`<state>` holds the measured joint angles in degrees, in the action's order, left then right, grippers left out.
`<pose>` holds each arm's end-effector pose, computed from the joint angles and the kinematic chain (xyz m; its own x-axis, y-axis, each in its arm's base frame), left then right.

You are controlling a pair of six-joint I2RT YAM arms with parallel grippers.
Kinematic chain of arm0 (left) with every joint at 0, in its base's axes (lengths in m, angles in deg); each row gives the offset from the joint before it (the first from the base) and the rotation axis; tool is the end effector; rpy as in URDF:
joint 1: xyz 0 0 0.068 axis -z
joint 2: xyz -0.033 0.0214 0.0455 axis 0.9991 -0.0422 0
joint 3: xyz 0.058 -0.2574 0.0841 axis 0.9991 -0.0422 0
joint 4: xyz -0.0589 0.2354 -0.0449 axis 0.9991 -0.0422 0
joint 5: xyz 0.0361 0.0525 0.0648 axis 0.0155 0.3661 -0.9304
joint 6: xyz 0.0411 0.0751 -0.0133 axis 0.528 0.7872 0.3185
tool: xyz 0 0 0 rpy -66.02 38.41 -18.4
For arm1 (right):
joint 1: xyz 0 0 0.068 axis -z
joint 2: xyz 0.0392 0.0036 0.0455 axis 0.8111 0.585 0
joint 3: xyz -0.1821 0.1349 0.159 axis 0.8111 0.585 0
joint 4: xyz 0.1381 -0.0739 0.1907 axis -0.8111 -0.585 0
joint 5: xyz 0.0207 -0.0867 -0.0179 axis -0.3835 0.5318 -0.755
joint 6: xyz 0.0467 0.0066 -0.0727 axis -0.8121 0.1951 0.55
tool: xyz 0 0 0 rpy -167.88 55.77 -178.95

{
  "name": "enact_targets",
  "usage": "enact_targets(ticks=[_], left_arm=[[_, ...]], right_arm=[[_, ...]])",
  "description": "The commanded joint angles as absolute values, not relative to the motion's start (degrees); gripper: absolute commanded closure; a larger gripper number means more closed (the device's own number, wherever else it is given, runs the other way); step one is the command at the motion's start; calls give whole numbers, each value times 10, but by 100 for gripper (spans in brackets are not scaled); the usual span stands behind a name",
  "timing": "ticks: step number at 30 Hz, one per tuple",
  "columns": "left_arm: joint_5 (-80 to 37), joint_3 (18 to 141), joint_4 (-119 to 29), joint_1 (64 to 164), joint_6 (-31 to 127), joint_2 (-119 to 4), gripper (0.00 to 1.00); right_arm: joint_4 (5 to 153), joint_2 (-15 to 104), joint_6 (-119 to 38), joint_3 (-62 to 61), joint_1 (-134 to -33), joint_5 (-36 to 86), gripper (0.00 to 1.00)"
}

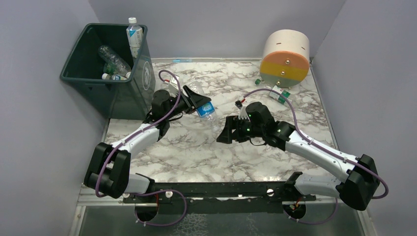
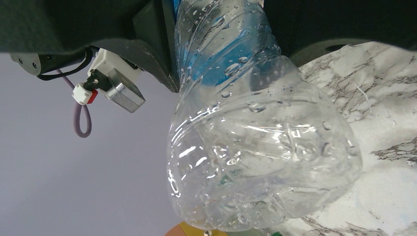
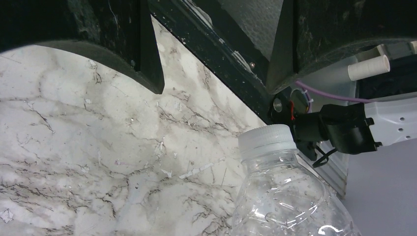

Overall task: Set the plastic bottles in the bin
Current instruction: Place the plastic bottle in the trash bin.

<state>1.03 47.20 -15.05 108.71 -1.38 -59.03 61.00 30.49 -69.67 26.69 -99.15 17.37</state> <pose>0.2833 -0.1514 0.2704 -0.7301 -0.5279 -0.4339 0.2976 0.3259 -0.8973 0.1758 0.2046 0.2560 -0.8367 -0.0310 -0.5468 -0.4187 0.6797 0.6023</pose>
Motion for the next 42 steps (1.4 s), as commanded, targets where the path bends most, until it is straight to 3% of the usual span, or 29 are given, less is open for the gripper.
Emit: enact_targets(ticks=[1,31,42], left_arm=[[25,490,-135,1089,-6,-583,48],[36,509,-137,1092,-2,-594,48],[62,573,-182,1097,31,-594,48]], right_arm=[[631,308,-703,275,-994,164,21],[632,318,-700,266,-994,161,21],[638,304,-708,282,-995,162,20]])
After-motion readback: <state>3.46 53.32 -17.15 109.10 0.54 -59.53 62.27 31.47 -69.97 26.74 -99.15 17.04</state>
